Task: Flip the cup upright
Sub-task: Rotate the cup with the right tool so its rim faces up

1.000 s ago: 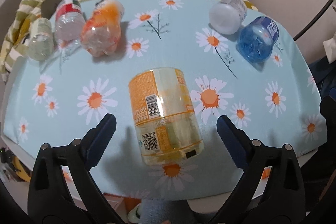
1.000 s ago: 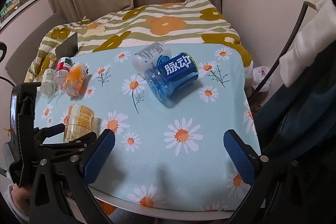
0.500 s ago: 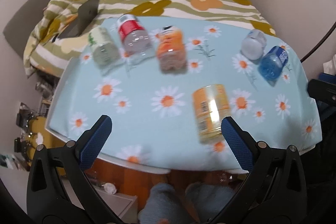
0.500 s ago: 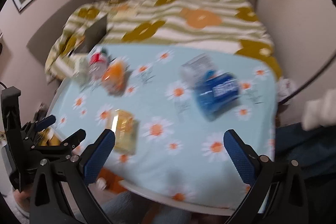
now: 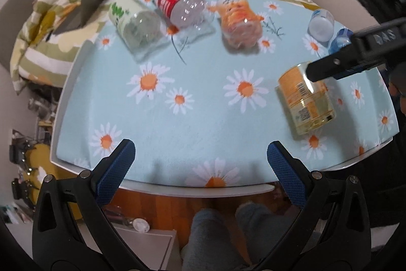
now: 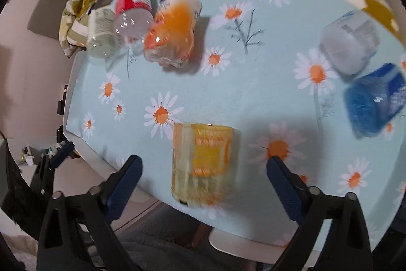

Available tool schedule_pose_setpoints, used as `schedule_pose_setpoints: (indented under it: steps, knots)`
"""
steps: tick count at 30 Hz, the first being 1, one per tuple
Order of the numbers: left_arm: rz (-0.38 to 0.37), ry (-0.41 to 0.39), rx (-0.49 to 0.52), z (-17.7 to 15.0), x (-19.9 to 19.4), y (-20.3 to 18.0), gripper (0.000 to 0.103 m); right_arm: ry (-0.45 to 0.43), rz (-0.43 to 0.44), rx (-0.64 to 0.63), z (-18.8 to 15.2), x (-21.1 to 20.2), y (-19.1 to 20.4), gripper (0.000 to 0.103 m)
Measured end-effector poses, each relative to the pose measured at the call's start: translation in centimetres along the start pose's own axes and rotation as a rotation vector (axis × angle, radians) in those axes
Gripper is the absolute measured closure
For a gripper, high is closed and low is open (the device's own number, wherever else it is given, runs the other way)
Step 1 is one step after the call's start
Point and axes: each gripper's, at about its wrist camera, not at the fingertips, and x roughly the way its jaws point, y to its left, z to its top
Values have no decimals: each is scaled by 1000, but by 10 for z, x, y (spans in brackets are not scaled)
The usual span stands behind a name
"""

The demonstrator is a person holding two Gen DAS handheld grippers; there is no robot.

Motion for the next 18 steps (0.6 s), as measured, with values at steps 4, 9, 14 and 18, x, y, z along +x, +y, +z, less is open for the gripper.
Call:
schedule_pose_setpoints:
  steps: [4,9,14,18]
  knots:
    - [-16,9,18,0,9,4,0,62,8,17,12,16,-2,20]
    - [-38,19,10,3,15,8,0,127,8,19,20,30,0,29]
    - [-59,22,-5,5,17,10,0,152,13,27,23,40,1,43]
    - [-65,22,-2,6,17,8,0,153,21,27,24,43,-1,48]
